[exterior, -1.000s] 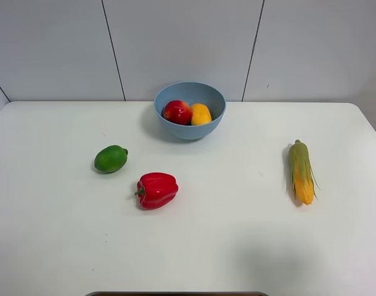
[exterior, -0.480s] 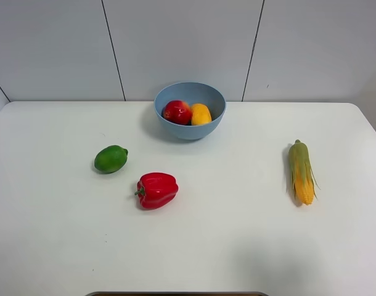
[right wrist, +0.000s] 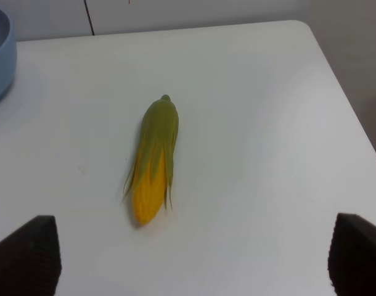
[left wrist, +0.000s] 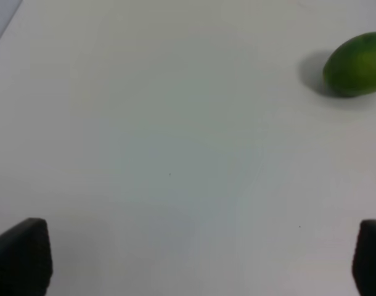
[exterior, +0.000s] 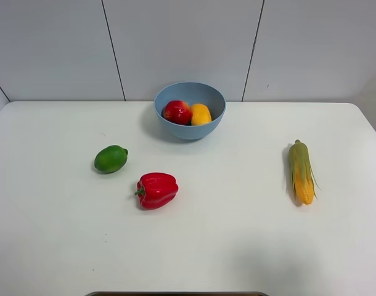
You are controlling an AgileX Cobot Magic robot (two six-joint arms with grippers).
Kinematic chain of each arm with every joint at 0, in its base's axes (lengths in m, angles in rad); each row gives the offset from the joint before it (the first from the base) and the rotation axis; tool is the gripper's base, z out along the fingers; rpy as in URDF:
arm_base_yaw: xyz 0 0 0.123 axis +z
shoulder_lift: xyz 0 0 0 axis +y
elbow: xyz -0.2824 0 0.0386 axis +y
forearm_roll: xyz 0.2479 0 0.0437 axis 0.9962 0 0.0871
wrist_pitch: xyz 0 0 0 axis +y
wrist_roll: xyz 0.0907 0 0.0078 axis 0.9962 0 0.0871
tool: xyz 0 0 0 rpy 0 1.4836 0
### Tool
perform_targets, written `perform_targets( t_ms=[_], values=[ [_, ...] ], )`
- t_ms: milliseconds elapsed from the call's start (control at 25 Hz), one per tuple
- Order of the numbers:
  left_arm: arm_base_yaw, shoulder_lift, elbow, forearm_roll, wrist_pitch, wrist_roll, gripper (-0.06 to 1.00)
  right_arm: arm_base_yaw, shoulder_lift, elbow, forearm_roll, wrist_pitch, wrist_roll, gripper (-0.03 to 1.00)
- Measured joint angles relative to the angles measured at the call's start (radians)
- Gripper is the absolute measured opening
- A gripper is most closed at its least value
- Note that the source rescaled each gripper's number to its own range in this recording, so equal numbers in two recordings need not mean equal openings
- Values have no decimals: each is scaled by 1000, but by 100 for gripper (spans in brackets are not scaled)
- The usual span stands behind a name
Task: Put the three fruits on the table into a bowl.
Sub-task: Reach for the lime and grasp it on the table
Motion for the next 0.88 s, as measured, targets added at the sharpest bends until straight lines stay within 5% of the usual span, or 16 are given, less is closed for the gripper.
perform_targets(
  t_ms=[880],
  values=[
    [0, 0, 0, 0, 0, 0, 100, 0, 0, 0, 0, 0, 0, 63]
  ],
)
